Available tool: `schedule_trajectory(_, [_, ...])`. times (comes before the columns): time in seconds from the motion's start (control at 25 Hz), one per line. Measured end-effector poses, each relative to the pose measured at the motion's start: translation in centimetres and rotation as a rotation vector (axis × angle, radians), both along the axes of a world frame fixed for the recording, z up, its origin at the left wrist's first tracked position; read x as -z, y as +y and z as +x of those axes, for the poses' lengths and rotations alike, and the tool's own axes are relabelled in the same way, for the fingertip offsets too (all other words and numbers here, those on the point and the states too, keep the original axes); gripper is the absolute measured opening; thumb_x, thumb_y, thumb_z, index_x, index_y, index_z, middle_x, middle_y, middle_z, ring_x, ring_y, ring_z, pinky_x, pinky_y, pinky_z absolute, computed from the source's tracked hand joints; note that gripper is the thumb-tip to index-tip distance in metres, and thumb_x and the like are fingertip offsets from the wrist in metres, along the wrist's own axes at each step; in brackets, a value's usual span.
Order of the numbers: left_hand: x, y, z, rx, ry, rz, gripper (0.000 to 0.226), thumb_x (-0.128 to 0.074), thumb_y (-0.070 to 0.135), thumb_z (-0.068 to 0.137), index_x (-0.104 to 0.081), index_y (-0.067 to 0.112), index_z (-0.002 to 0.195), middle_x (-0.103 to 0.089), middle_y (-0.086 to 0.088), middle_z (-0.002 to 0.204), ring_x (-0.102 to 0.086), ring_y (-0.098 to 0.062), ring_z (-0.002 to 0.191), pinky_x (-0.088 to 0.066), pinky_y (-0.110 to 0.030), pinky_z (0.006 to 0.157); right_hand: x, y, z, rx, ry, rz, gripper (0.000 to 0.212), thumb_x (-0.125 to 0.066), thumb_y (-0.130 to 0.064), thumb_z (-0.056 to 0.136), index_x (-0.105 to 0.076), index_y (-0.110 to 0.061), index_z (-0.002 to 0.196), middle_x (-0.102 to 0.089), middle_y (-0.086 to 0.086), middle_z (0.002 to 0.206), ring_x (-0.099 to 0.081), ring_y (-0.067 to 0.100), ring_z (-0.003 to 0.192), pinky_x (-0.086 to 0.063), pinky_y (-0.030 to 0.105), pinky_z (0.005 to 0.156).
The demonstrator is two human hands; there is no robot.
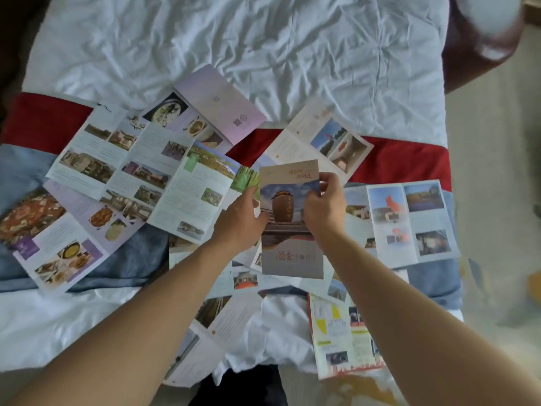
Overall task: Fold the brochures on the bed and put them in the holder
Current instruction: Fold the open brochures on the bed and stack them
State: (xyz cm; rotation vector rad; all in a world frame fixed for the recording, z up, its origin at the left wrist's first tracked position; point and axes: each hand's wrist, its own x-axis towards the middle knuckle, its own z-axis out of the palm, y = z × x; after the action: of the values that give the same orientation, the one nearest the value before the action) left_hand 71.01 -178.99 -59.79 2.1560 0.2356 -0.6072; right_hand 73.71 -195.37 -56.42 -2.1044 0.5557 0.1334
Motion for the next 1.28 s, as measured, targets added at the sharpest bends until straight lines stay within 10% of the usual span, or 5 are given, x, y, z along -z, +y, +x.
schedule_trajectory(0.2, [1.6, 0.1, -7.6, -0.024, -0.024, -0.049, 0.060, -0.064, 0.027, 0.093, -0.036, 0.021, 0.146, -0.060, -0.003, 0.113, -0.062, -0.025, 0.096, -0.044, -0.032, 0.070, 3.2, -0.3, -8.6, 0.063, 0.083, 0.013, 0.032, -0.049, -0.005, 0.084, -0.053, -0.028, 0.105, -0.063, -0.009, 0.095, -0.062, 0.019, 0.088, -0.050, 0.033, 0.066])
schedule_trajectory(0.48, [4.3, -1.2, -17.4, 0.044, 0.002, 0.013, 0.094, -0.067, 0.022, 0.090, -0.002, 0.018, 0.158, -0.050, -0.016, 0.130, -0.055, -0.031, 0.111, -0.047, -0.034, 0.082, 7.3, -1.8, -19.2, -0.113, 0.265, -0.192, 0.057, -0.056, -0.014, 0.090, -0.042, -0.018, 0.145, -0.046, 0.003, 0.131, -0.052, 0.024, 0.115, -0.048, 0.035, 0.092])
schedule_trajectory(0.76, [6.1, -3.1, -22.3, 0.543, -0.325, 0.511, 0.087, -0.069, 0.042, 0.081, -0.026, 0.015, 0.152, -0.022, -0.015, 0.158, -0.028, -0.036, 0.144, -0.032, -0.048, 0.112, 8.7, -2.7, -25.1, -0.580, 0.124, -0.531, 0.074, -0.066, -0.021, 0.087, -0.032, -0.009, 0.151, -0.031, 0.013, 0.156, -0.030, 0.031, 0.142, -0.034, 0.044, 0.114])
schedule_trajectory(0.96, [9.0, -3.4, -25.1, 0.810, -0.256, 0.744, 0.091, -0.033, 0.062, 0.096, 0.024, 0.020, 0.153, 0.034, -0.019, 0.157, 0.031, -0.038, 0.145, 0.007, -0.054, 0.120, 10.7, -3.4, -26.4, -0.877, 0.123, -0.608, 0.066, -0.049, -0.026, 0.100, -0.021, -0.012, 0.158, -0.014, 0.010, 0.166, -0.006, 0.026, 0.153, -0.006, 0.041, 0.124])
schedule_trajectory(1.28, [11.0, -4.7, -25.4, 0.770, -0.230, 0.862, 0.092, -0.030, 0.065, 0.095, 0.025, 0.020, 0.152, 0.026, -0.022, 0.160, 0.023, -0.040, 0.147, 0.001, -0.054, 0.120, 12.2, -2.7, -25.2, -0.857, 0.076, -0.690, 0.056, -0.058, -0.016, 0.094, -0.041, -0.004, 0.146, -0.029, 0.018, 0.158, -0.025, 0.037, 0.146, -0.019, 0.052, 0.119])
